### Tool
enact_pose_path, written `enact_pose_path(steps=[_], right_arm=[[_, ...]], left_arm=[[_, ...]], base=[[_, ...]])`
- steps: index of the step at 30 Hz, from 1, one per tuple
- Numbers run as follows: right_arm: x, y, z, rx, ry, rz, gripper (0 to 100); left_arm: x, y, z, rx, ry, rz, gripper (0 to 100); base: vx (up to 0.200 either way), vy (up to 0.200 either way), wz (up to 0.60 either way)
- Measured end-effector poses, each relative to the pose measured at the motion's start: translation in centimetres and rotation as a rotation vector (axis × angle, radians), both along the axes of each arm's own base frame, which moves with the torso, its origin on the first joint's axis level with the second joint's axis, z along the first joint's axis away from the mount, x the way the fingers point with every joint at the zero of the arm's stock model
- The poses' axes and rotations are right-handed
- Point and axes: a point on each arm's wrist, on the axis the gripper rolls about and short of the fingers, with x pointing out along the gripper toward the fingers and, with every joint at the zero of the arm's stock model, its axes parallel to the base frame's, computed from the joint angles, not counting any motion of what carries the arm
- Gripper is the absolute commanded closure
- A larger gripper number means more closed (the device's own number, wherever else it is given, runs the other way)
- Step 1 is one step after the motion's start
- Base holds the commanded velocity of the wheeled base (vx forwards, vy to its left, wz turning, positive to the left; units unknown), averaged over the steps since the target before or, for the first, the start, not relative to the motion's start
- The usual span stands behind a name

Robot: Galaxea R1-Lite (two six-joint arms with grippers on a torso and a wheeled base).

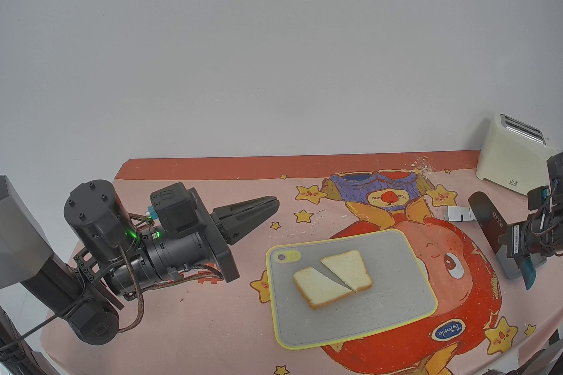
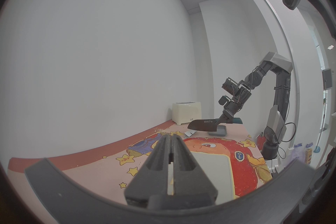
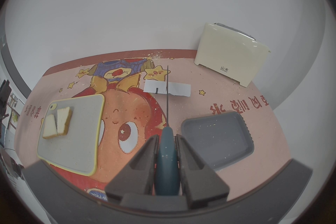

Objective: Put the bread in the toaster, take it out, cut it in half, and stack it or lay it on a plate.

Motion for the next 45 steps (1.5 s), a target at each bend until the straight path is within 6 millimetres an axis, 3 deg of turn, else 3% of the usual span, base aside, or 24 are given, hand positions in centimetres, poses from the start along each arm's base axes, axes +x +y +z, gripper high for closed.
enact_pose_path(steps=[22,45], right_arm=[[0.7,0.0,-0.3,-0.004,0.021,-0.001,100],[1.6,0.1,-2.1,-0.015,0.102,-0.006,100]], left_arm=[[0.2,-0.1,-0.6,0.01,0.02,0.002,100],[0.2,-0.1,-0.8,0.016,0.028,0.004,100]], base=[[0.0,0.0,0.0],[0.0,0.0,0.0]])
